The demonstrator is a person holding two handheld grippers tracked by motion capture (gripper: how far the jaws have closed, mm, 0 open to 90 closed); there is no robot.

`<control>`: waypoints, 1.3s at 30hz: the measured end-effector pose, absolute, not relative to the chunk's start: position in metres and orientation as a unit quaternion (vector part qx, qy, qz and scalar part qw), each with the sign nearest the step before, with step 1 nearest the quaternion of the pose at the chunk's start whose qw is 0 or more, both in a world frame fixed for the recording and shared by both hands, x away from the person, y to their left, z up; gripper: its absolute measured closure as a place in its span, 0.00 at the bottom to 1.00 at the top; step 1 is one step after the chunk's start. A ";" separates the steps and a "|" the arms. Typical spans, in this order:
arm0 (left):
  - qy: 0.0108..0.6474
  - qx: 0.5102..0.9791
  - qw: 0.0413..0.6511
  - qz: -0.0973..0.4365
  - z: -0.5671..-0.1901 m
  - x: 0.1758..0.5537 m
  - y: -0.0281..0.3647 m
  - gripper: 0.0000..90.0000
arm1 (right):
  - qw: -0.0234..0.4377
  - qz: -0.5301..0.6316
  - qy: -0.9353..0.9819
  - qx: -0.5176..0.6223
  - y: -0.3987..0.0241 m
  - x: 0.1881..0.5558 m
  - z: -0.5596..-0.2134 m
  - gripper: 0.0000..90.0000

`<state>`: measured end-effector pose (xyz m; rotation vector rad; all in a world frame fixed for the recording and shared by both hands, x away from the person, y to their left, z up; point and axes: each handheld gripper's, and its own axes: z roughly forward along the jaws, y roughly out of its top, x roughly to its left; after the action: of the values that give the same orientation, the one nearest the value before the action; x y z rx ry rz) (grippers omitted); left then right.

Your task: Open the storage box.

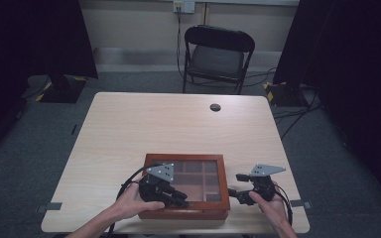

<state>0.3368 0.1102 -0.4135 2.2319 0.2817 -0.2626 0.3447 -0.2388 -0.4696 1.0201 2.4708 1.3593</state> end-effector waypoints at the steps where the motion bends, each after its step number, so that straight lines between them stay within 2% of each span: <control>1: 0.113 0.892 0.424 -0.105 -0.413 0.337 0.110 0.83 | 0.072 0.454 0.822 0.337 -0.239 0.344 -0.469 0.28; 10: 0.107 0.895 0.420 -0.106 -0.405 0.339 0.111 0.84 | 0.059 0.466 0.821 0.324 -0.238 0.343 -0.468 0.26; 13: 0.111 0.894 0.422 -0.104 -0.403 0.339 0.111 0.84 | 0.032 0.467 0.831 0.301 -0.231 0.342 -0.470 0.24; 17: 0.110 0.889 0.429 -0.113 -0.403 0.341 0.114 0.84 | 0.048 0.455 0.841 0.288 -0.219 0.340 -0.470 0.24; 18: 0.110 0.889 0.429 -0.113 -0.403 0.341 0.114 0.88 | 0.048 0.457 0.841 0.285 -0.219 0.340 -0.470 0.24; 19: 0.120 0.879 0.446 -0.117 -0.403 0.340 0.117 0.85 | 0.053 0.454 0.842 0.286 -0.219 0.339 -0.469 0.24; 22: 0.121 0.881 0.444 -0.112 -0.404 0.341 0.120 0.70 | 0.065 0.453 0.841 0.288 -0.219 0.339 -0.469 0.24; 28: 0.120 0.880 0.450 -0.095 -0.399 0.340 0.126 0.59 | 0.075 0.463 0.832 0.296 -0.223 0.339 -0.466 0.24; 33: 0.116 0.875 0.462 -0.088 -0.391 0.340 0.136 0.57 | 0.082 0.470 0.828 0.295 -0.224 0.339 -0.462 0.24; 39: 0.134 0.871 0.466 -0.078 -0.392 0.340 0.144 0.47 | 0.089 0.477 0.823 0.295 -0.224 0.340 -0.458 0.24</control>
<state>0.3404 0.1435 -0.3921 2.1379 0.3300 -0.1926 0.3396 -0.2242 -0.4576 0.8781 2.4494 1.4190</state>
